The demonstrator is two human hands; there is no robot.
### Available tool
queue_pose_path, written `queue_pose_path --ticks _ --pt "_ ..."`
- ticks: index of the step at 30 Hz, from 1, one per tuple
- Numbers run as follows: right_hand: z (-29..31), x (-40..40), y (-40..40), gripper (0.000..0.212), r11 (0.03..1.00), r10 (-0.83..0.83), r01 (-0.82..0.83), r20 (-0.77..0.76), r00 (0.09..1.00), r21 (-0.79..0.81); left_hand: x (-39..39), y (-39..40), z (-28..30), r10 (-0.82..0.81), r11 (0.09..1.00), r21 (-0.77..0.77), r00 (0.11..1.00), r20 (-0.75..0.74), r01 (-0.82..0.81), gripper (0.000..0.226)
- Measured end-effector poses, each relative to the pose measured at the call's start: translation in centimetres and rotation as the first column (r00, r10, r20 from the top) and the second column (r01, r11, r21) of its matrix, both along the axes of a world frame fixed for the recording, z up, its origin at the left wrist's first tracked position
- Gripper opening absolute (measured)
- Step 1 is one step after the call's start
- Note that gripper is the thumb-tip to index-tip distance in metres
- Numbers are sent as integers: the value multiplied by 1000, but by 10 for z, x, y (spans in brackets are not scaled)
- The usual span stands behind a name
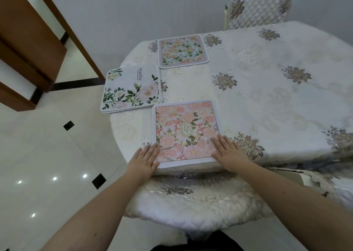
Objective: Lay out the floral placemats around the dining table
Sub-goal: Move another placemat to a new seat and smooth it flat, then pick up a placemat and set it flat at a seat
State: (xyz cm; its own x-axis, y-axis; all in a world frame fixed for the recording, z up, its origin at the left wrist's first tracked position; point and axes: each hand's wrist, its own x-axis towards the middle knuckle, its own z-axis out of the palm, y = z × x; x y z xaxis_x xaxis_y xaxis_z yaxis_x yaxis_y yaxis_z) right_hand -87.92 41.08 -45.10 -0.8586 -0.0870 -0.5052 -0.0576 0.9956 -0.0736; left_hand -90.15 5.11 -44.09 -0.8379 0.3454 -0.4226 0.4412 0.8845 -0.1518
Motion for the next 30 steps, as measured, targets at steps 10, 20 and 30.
queue_pose_path --ticks 10,20,30 --pt "84 25 -91 61 952 -258 236 -96 961 -197 32 -39 69 172 982 79 985 -21 -170 58" --pt "174 91 -225 60 989 -80 45 -251 965 -142 132 -114 142 253 931 307 954 -162 -195 63" --pt "192 122 -318 62 978 149 -193 -372 916 -82 176 -191 183 315 917 319 926 -210 -239 68"
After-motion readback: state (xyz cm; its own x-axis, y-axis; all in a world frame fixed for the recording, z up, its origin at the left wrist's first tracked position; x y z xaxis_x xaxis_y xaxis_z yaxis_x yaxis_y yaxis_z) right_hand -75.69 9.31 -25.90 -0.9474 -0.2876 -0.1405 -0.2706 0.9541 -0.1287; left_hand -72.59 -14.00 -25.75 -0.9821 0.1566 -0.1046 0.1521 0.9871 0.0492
